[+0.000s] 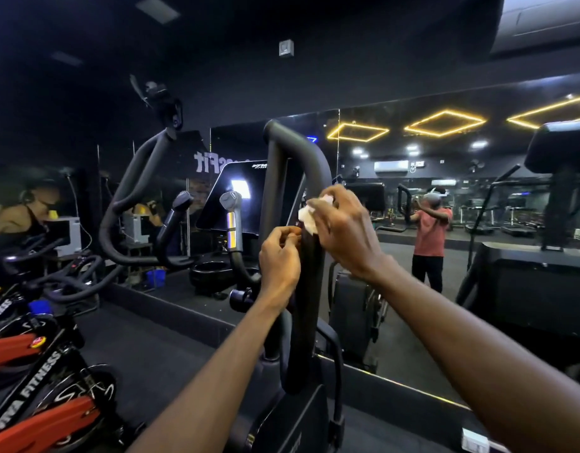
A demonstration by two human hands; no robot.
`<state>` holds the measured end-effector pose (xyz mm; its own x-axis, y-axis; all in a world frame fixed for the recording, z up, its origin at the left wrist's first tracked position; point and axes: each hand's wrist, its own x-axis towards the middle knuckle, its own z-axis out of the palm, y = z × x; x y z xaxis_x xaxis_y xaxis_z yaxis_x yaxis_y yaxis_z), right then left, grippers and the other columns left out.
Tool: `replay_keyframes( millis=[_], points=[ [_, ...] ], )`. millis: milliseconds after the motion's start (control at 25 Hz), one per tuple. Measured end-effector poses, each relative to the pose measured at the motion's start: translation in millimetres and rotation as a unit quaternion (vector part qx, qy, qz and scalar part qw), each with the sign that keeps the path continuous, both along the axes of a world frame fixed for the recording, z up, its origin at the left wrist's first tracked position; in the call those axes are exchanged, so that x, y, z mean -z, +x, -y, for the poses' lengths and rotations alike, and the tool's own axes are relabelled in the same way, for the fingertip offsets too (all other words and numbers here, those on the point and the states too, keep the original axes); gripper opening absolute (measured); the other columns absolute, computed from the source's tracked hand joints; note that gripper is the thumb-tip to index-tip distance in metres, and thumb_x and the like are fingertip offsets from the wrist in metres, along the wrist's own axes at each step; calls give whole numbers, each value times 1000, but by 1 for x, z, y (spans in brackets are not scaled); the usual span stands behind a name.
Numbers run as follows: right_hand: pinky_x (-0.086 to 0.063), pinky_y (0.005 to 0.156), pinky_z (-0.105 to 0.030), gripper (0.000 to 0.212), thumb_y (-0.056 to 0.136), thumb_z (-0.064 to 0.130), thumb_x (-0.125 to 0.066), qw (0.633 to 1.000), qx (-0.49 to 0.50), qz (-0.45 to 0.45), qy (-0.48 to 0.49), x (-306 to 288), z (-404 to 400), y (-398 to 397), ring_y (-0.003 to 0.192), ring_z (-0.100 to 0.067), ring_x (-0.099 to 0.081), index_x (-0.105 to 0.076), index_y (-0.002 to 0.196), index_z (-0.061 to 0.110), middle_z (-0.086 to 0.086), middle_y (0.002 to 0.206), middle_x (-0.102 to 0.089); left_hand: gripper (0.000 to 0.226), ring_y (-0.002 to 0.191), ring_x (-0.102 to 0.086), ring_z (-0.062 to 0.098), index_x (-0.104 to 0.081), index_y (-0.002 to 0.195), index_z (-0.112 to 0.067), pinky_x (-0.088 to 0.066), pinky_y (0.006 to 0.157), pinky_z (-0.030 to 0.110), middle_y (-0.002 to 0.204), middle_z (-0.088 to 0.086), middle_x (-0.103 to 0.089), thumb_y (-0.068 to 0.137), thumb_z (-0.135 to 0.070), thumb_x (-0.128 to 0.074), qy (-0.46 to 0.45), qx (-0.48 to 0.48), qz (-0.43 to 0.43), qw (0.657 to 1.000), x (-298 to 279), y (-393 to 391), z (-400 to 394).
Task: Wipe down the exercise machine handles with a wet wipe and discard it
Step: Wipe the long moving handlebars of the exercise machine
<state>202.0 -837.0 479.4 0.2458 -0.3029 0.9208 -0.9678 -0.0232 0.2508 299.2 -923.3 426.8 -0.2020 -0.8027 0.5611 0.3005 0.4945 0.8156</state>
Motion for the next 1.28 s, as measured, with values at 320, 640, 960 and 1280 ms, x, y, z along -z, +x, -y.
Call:
replay_keyframes(
  millis=[320,640,960,1280],
  points=[
    [-59,74,-37,19,93,0,-50,960,32,-217,176,35,-6,-3,103,-31,-56,-65,105,-1,-23,124,-53,25,81,-68,23,-70,86,-19,-54,72,39,87,10,-73,97,-15,-48,34,47,-28,998,-2,11,12],
    [-55,75,-30,24,88,-5,-52,943,48,-231,233,17,-6,14,96,-22,-52,-62,109,1,-14,108,-56,26,84,-67,30,-69,85,-14,-55,75,41,94,18,-72,99,-14,-46,22,53,-20,998,-6,19,15],
    [-51,70,-34,14,84,3,-64,944,50,-230,232,55,-5,24,84,-24,-52,-63,97,5,-11,97,-55,29,80,-67,29,-68,78,-21,-53,76,43,83,12,-72,98,-17,-47,14,70,-7,997,-2,17,26],
    [-47,62,-32,8,94,8,-53,955,30,-181,232,86,-26,21,73,-17,-46,-60,98,7,-7,89,-49,27,69,-68,18,-67,85,-18,-55,59,31,80,7,-74,99,-21,-44,6,99,-2,995,5,18,28]
  ],
)
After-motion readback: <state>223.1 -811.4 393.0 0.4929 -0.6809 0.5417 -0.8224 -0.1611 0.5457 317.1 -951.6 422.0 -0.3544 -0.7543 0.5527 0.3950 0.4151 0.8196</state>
